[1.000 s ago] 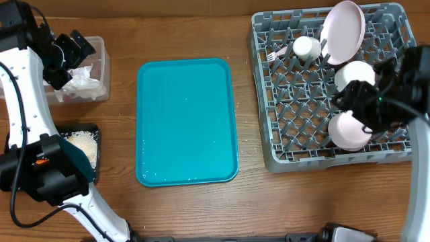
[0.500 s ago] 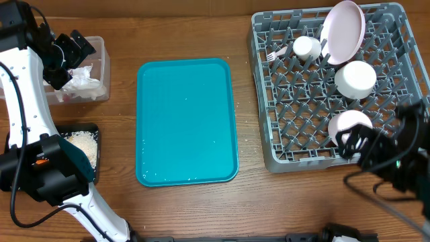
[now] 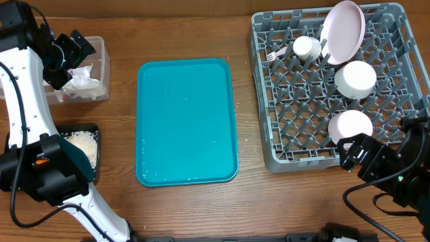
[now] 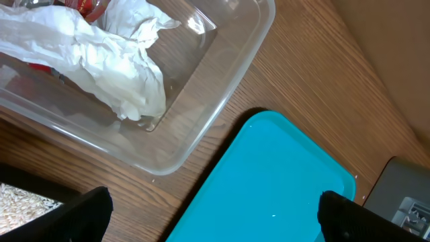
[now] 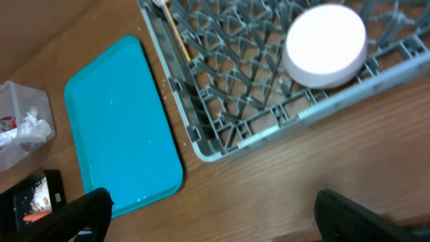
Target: Sort waste into correct bins and load items into the dishwasher rack
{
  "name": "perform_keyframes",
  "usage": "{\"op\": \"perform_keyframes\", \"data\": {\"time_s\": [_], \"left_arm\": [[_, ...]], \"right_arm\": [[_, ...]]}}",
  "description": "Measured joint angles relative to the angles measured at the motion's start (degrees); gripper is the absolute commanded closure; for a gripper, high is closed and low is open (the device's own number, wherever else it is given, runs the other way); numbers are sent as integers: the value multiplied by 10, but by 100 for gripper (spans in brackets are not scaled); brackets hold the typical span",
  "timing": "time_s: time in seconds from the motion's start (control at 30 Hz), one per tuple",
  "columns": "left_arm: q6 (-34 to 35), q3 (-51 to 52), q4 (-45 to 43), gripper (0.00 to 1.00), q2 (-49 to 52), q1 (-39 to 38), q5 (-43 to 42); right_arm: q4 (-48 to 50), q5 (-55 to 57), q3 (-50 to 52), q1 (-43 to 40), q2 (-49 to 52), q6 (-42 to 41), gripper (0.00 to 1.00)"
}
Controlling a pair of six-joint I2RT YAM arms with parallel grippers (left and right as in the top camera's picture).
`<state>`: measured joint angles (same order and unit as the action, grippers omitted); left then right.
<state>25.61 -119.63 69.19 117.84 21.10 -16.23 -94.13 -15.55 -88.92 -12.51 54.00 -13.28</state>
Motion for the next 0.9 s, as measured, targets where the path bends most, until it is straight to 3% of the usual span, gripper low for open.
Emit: {"op": "perform_keyframes", "data": {"time_s": [0.23,0.5,0.67,0.9], "left_arm": [[0,0,0,0,0,0,0],[0,0,0,0,0,0,0],[0,0,0,0,0,0,0],[0,0,0,0,0,0,0]], "right_arm": [[134,14,66,115,-2,7,0],[391,37,282,163,-17,11,0],[559,41,442,163,-112,21,0],[718,57,618,161,-264,43,0]]}}
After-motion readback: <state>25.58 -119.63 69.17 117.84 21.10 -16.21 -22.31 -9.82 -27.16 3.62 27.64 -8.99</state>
